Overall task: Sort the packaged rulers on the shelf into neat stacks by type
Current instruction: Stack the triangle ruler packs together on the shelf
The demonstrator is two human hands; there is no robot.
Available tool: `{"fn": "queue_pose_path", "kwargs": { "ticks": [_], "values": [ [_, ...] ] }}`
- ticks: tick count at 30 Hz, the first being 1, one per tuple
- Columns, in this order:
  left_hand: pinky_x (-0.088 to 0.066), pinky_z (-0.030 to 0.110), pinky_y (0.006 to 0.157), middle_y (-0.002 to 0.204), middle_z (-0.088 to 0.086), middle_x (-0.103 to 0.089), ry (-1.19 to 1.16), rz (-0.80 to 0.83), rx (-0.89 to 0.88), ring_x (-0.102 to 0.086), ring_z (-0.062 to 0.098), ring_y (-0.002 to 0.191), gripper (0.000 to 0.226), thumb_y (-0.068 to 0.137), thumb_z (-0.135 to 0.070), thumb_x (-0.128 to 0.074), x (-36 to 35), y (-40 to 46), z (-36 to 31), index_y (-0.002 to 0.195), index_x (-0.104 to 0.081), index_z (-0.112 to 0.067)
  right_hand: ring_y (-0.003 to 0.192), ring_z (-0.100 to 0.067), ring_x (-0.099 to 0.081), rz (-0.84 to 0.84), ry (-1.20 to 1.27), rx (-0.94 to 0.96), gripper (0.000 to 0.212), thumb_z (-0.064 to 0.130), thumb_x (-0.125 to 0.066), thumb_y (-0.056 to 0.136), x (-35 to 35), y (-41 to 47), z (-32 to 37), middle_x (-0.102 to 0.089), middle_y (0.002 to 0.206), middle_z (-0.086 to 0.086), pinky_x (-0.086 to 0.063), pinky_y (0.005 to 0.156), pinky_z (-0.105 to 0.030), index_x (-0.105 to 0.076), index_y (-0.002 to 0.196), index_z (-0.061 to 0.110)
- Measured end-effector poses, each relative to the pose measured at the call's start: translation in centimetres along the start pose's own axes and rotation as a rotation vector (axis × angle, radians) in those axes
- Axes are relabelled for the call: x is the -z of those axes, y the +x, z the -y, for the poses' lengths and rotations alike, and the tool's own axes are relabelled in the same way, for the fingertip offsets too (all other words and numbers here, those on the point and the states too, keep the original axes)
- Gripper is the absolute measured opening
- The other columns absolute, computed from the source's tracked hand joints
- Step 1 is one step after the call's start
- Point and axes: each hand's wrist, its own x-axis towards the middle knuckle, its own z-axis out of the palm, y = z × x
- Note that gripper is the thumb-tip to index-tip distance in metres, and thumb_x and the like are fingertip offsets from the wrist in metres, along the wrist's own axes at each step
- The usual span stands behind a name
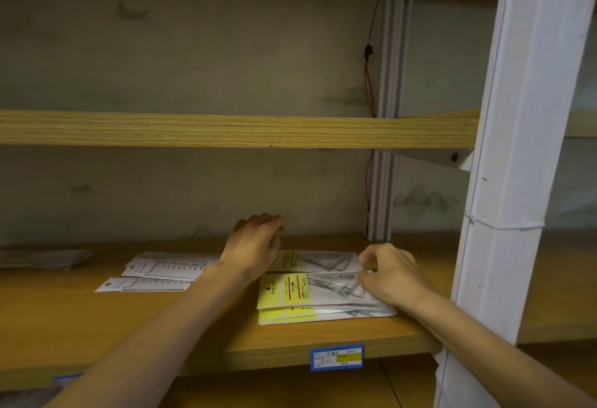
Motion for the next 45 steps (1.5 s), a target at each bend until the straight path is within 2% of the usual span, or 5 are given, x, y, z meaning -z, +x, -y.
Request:
{"fn": "queue_pose_path", "kwargs": {
  "ticks": [6,15,28,36,45],
  "values": [
    [-0.044,0.03,0.087,0.112,-0.006,-0.062,-0.098,0.248,0.007,-0.057,0.016,0.103,0.015,0.095,-0.026,-0.053,-0.9,1.0,0.1,0.108,-0.06,-0.026,0.095,-0.012,-0.056,-0.179,0.148,0.026,0.024,0.025,-0.064,0.09,0.3,1.6,1.1,-0.061,0.11,0.003,-0.042,0.076,-0.023,-0.063,0.114,0.023],
    [-0.041,0.022,0.085,0.122,-0.003,-0.058,-0.194,0.571,0.052,-0.054,0.015,0.109,0.038,0.084,-0.045,-0.068,-2.2,2.5,-0.3,0.117,-0.06,-0.028,0.094,-0.012,-0.055,-0.263,0.28,0.011,0.017,0.016,-0.063,0.087,0.5,2.5,2.1,-0.06,0.086,0.009,-0.037,0.079,-0.018,-0.071,0.102,0.019],
    [-0.039,0.022,0.088,0.126,-0.009,-0.054,-0.163,0.71,0.055,-0.05,0.011,0.109,0.036,0.087,-0.046,-0.064,-2.2,3.1,-0.4,0.12,-0.058,-0.031,0.093,-0.011,-0.054,-0.25,0.376,-0.035,0.018,0.014,-0.062,0.087,0.3,2.6,2.0,-0.063,0.093,0.005,-0.037,0.078,-0.017,-0.071,0.102,0.019],
    [-0.043,0.022,0.079,0.116,-0.004,-0.063,-0.213,0.581,-0.005,-0.058,0.014,0.105,0.026,0.099,-0.03,-0.048,-1.6,2.7,-1.1,0.122,-0.059,-0.024,0.097,-0.013,-0.058,-0.238,0.401,-0.053,0.016,0.013,-0.062,0.087,0.1,2.5,2.3,-0.066,0.097,0.004,-0.038,0.079,-0.019,-0.071,0.099,0.019],
    [-0.044,0.033,0.082,0.119,0.003,-0.058,0.081,0.33,0.003,-0.055,0.026,0.106,0.023,0.093,-0.02,-0.046,-1.3,2.7,-1.7,0.114,-0.051,-0.027,0.094,-0.014,-0.053,-0.218,0.509,-0.166,0.019,0.012,-0.062,0.087,0.1,2.8,2.3,-0.064,0.103,0.002,-0.039,0.078,-0.02,-0.07,0.103,0.019]
  ]
}}
